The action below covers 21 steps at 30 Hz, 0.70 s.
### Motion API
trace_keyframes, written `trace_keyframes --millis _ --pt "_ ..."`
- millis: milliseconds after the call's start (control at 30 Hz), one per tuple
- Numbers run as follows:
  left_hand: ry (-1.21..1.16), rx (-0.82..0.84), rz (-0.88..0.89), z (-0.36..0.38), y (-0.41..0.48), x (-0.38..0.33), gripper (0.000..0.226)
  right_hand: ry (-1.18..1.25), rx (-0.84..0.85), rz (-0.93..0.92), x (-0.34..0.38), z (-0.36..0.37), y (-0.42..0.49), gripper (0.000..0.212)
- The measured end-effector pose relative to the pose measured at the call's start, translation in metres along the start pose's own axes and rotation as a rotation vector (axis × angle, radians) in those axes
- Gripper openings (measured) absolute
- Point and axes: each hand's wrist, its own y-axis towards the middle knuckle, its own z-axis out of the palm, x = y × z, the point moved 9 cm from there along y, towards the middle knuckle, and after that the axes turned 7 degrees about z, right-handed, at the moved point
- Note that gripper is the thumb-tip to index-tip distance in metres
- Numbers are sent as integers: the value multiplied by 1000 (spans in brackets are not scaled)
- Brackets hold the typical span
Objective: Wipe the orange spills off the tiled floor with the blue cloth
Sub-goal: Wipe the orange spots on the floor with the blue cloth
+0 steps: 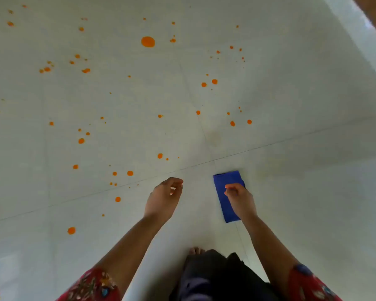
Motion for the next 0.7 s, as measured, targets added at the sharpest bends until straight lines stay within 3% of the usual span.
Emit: trace_keyframes --millis 167,333,500,567,700 --pt "-43 -1 8 43 41 40 20 -134 -147 -46 -33 30 53 22" --pt "-51 -43 39 43 54 56 19 -445 -281 -109 -47 47 71 38" --pt "-197 -97 39 34 53 59 17 -532 -357 -218 -42 58 80 19" --pt "-222 -75 34 31 51 57 18 -418 -363 -194 -39 54 80 11" --pt "-208 11 75 10 48 47 18 107 -202 -269 -6 54 59 17"
